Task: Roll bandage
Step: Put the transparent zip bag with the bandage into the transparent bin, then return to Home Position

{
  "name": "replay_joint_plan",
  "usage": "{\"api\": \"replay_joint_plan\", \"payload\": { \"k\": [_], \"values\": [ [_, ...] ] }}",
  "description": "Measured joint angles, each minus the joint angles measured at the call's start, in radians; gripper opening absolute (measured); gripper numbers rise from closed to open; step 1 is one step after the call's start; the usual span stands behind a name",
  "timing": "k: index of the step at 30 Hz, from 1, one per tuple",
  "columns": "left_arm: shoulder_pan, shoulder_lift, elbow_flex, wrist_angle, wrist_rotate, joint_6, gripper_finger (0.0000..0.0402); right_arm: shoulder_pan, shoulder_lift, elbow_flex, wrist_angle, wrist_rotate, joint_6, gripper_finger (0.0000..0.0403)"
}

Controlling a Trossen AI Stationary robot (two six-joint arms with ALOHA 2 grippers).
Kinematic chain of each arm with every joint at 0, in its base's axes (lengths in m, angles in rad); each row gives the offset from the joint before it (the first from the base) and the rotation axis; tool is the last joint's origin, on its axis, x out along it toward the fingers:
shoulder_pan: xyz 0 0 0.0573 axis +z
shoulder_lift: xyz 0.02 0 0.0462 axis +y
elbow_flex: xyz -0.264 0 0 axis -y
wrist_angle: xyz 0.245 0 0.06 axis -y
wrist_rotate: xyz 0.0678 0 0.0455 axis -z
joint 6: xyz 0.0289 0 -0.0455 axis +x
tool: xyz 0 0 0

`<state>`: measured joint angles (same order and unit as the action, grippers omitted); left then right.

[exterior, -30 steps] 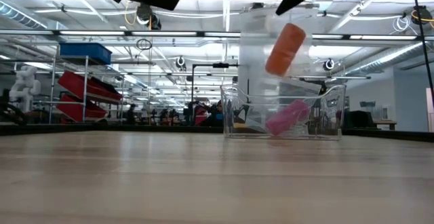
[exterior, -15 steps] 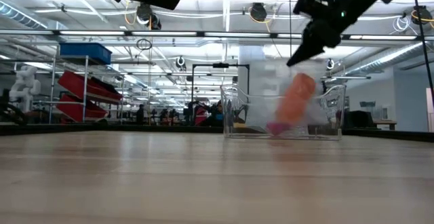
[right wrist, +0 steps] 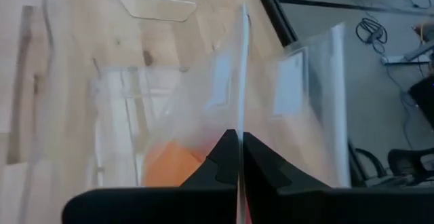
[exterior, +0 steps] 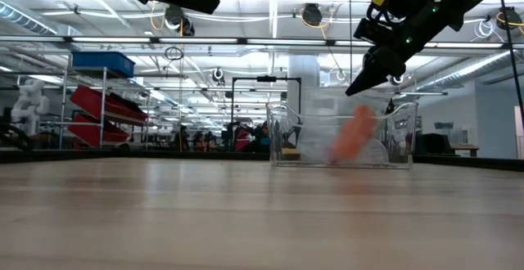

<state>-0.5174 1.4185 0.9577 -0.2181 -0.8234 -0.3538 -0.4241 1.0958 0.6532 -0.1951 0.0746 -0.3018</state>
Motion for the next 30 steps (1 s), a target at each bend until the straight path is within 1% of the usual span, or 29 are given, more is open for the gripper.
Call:
{"api": "replay_joint_plan", "payload": {
  "k": [2, 4, 8, 11, 13, 16, 20, 24, 27, 30],
  "values": [
    [0.0, 0.0, 0.0, -0.003, 0.0, 0.0, 0.0101, -0.011, 0.0, 0.0, 0.003, -0.002, -0.023, 0.0003],
    [0.0, 0.0, 0.0, -0.009, 0.0, 0.0, 0.0101, -0.016, 0.0, 0.0, 0.006, -0.003, -0.038, 0.0014],
    [0.0, 0.0, 0.0, -0.007, -0.009, 0.016, 0.0101, -0.016, 0.0, 0.0, 0.008, -0.003, -0.026, 0.0065],
    [-0.01, 0.0, 0.0, 0.009, -0.085, 0.044, 0.0101, -0.017, -0.005, 0.0, 0.02, 0.001, 0.035, 0.0117],
    [-0.024, 0.0, 0.0, 0.015, -0.139, 0.071, 0.0101, -0.022, -0.014, 0.0, 0.051, 0.006, 0.107, 0.0148],
    [-0.044, -0.001, 0.0, 0.017, -0.188, 0.092, 0.0101, -0.022, -0.06, 0.0, 0.076, 0.002, 0.156, 0.0175],
    [-0.073, -0.014, 0.0, 0.015, -0.207, 0.109, 0.0101, -0.016, -0.173, 0.0, 0.072, -0.004, 0.172, 0.0174],
    [-0.106, -0.041, 0.0, 0.015, -0.228, 0.134, 0.01, 0.0, -0.327, 0.0, 0.015, -0.006, 0.197, 0.0155],
    [-0.133, -0.058, 0.0, 0.023, -0.26, 0.149, 0.01, 0.026, -0.445, 0.0, -0.038, -0.027, 0.268, 0.0137],
    [-0.151, -0.061, 0.0, 0.106, -0.269, 0.191, 0.01, 0.084, -0.55, 0.0, -0.095, -0.054, 0.316, 0.0117]
  ]
}}
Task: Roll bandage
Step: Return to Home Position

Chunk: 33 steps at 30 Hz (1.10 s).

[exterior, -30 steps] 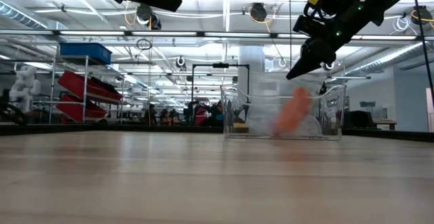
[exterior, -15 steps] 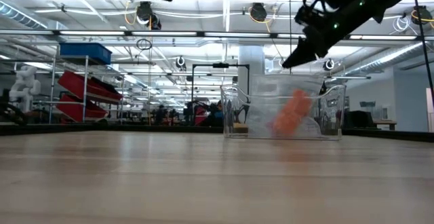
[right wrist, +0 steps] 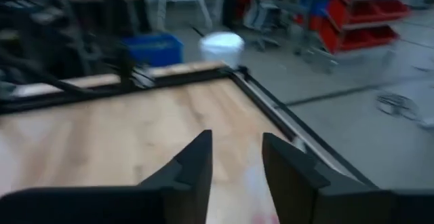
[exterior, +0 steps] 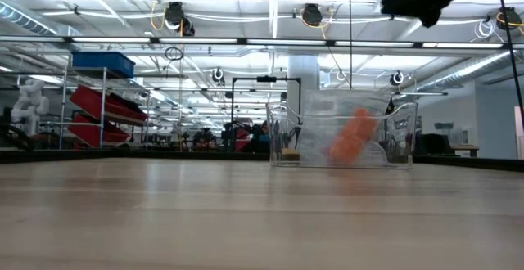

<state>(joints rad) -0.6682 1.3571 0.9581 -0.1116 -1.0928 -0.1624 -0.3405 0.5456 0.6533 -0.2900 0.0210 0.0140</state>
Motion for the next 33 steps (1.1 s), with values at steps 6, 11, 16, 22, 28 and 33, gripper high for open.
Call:
{"api": "replay_joint_plan", "payload": {
  "k": [6, 11, 16, 22, 28, 33],
  "values": [
    [0.021, 0.036, 0.001, 0.252, 0.186, 0.191, 0.01, 0.153, -0.125, -0.009, -0.038, 0.0, 0.071, 0.0059],
    [0.058, 0.067, -0.048, 0.542, 0.373, 0.328, 0.01, 0.277, -0.166, -0.067, -0.008, 0.017, 0.097, 0.0006],
    [0.11, 0.07, -0.123, 0.663, 0.425, 0.352, 0.01, 0.375, -0.17, -0.199, 0.189, 0.061, 0.112, 0.0004],
    [0.173, 0.07, -0.21, 0.786, 0.543, 0.339, 0.01, 0.429, -0.154, -0.359, 0.47, 0.073, 0.069, 0.0],
    [0.224, 0.041, -0.325, 0.898, 0.57, 0.33, 0.01, 0.43, -0.081, -0.464, 0.581, 0.141, 0.079, 0.0],
    [0.269, -0.023, -0.414, 0.921, 0.568, 0.299, 0.01, 0.441, -0.004, -0.483, 0.683, 0.137, 0.083, 0.0]
  ]
}}
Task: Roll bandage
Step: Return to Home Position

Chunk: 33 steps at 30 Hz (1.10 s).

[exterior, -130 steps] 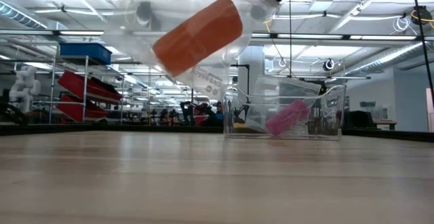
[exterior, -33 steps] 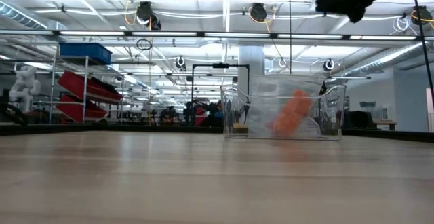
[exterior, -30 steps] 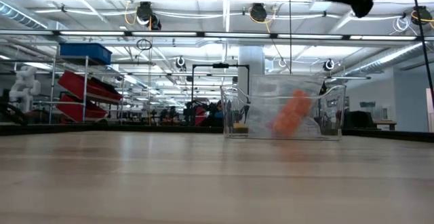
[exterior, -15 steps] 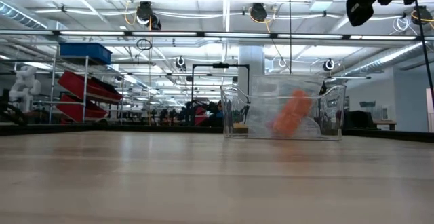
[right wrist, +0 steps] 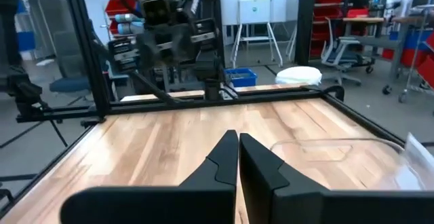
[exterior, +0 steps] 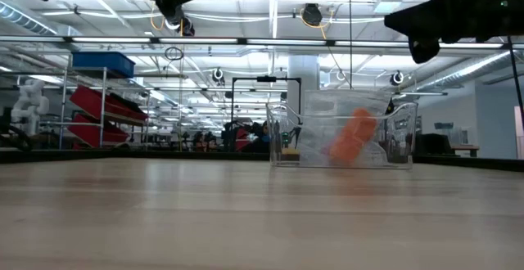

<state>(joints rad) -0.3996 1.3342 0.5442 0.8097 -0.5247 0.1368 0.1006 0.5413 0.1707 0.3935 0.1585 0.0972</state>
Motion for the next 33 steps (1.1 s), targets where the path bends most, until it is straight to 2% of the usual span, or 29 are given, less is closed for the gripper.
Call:
{"api": "replay_joint_plan", "payload": {
  "k": [11, 17, 20, 26, 31, 33],
  "values": [
    [0.015, -0.145, -0.135, 0.047, 0.007, 0.001, 0.01, 0.034, 0.168, -0.001, 0.235, 0.004, -0.003, 0.0],
    [0.021, -0.209, -0.18, 0.042, -0.002, 0.008, 0.01, 0.066, 0.181, 0.053, 0.23, 0.003, -0.024, 0.0],
    [0.021, -0.241, -0.199, 0.042, -0.003, 0.008, 0.01, 0.072, 0.155, 0.122, 0.094, 0.006, -0.046, 0.0],
    [0.014, -0.319, -0.208, 0.038, -0.007, 0.01, 0.01, 0.072, 0.104, 0.321, -0.389, 0.079, -0.023, 0.0],
    [-0.003, -0.372, -0.208, 0.013, -0.01, 0.035, 0.01, 0.093, 0.064, 0.421, -0.531, 0.078, -0.019, 0.0],
    [-0.01, -0.39, -0.208, -0.005, -0.05, 0.036, 0.01, 0.111, 0.039, 0.446, -0.568, 0.078, -0.025, 0.0]
  ]
}}
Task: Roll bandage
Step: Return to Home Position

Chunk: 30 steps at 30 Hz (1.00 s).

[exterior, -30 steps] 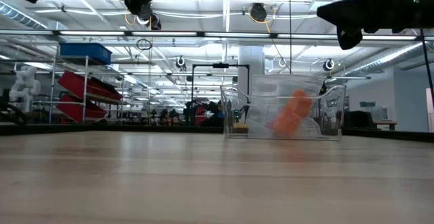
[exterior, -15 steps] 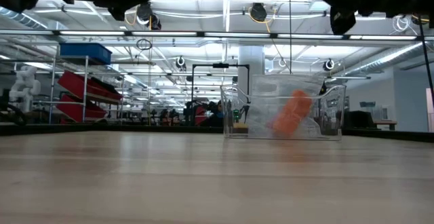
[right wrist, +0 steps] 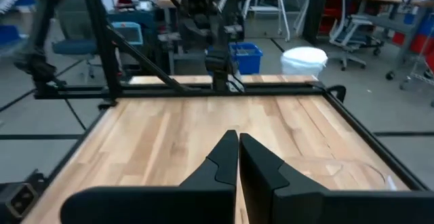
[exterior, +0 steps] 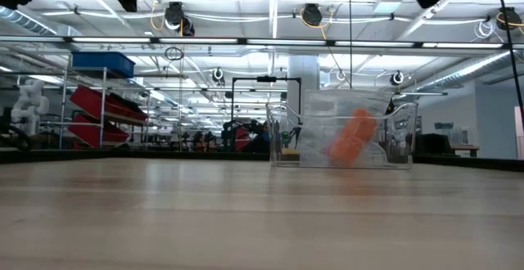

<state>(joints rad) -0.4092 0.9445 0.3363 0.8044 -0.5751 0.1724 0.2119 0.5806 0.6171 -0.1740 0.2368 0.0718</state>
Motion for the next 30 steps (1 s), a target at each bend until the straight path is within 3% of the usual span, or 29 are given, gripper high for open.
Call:
{"api": "replay_joint_plan", "payload": {
  "k": [4, 8, 16, 25, 30],
  "values": [
    [-0.02, -0.043, 0.0, -0.099, -0.139, -0.004, 0.01, 0.039, -0.073, 0.014, -0.079, 0.044, -0.006, 0.0],
    [-0.048, -0.074, 0.0, -0.192, -0.167, -0.009, 0.01, 0.068, -0.163, 0.008, -0.179, 0.123, 0.034, 0.0],
    [-0.059, -0.072, -0.007, -0.217, -0.161, -0.06, 0.01, 0.129, -0.208, -0.235, 0.115, 0.091, 0.072, 0.0],
    [0.0, -0.005, -0.085, -0.118, -0.036, -0.113, 0.01, 0.13, -0.166, -0.47, 0.536, 0.099, 0.011, 0.0],
    [0.079, 0.017, -0.102, -0.104, 0.176, -0.111, 0.01, 0.13, -0.142, -0.49, 0.551, 0.163, -0.014, 0.0]
  ]
}}
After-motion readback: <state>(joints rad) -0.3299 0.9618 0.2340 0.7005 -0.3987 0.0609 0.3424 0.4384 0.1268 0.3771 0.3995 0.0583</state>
